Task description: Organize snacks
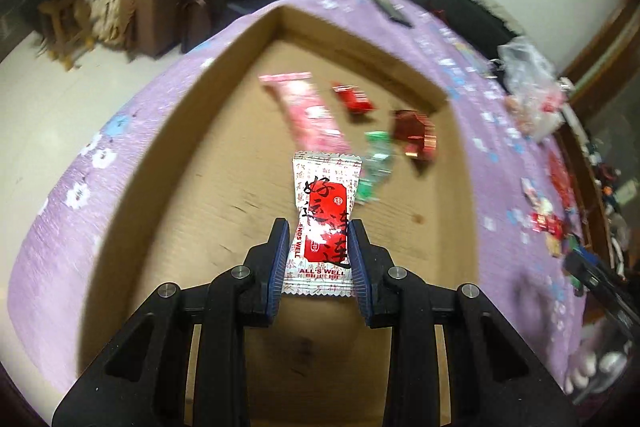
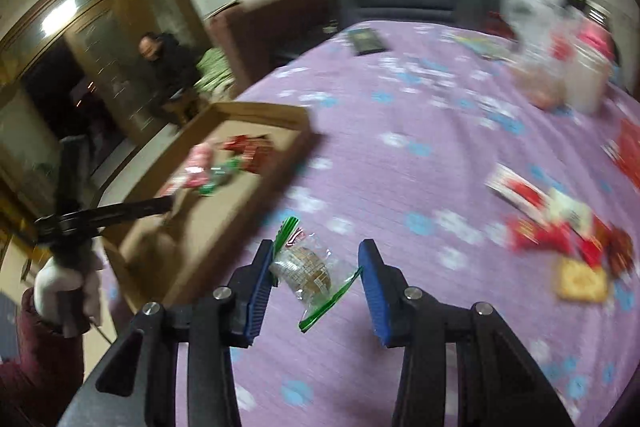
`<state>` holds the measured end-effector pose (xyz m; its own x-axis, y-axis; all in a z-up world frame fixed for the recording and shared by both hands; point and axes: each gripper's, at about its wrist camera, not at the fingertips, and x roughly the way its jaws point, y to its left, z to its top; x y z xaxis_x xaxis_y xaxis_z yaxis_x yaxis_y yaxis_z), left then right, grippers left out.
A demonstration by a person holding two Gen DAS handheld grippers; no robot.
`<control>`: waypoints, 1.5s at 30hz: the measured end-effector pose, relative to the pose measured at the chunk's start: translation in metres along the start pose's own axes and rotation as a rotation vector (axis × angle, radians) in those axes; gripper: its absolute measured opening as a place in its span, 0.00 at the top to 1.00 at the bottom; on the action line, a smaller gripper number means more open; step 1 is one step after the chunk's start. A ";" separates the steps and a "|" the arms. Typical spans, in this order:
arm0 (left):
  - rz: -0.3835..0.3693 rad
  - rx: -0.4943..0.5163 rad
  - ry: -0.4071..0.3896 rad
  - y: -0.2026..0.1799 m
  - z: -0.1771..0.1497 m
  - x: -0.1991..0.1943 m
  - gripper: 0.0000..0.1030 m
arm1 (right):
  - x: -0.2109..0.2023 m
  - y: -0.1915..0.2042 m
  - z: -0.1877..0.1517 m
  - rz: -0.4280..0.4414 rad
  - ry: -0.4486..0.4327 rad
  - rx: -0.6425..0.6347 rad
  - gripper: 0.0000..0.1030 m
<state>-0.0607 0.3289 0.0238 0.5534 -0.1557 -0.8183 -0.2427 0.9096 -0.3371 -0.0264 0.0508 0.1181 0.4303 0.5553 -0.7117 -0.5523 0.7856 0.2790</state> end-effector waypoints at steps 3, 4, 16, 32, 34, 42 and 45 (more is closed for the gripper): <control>0.024 -0.011 0.001 0.005 0.016 0.005 0.71 | 0.027 0.040 0.016 0.058 0.036 -0.057 0.56; 0.029 -0.018 0.001 0.007 0.023 0.007 0.71 | 0.036 0.054 0.020 0.070 0.048 -0.080 0.56; -0.125 -0.058 -0.134 0.027 0.021 -0.035 0.71 | 0.147 0.148 0.021 0.064 0.192 -0.265 0.50; -0.030 0.003 -0.196 -0.010 -0.017 -0.071 0.71 | 0.056 0.104 0.012 0.063 -0.050 -0.146 0.43; -0.018 0.049 -0.197 -0.027 -0.023 -0.074 0.71 | 0.038 0.088 0.004 0.038 -0.082 -0.124 0.41; -0.020 0.187 -0.142 -0.093 -0.043 -0.064 0.71 | -0.014 -0.007 -0.025 -0.066 -0.153 0.056 0.37; -0.025 0.227 -0.135 -0.112 -0.049 -0.062 0.71 | -0.031 -0.044 -0.036 -0.105 -0.175 0.128 0.37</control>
<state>-0.1070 0.2179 0.0900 0.6617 -0.1408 -0.7365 -0.0507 0.9716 -0.2312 -0.0412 -0.0111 0.1045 0.6037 0.4986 -0.6220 -0.4075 0.8636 0.2968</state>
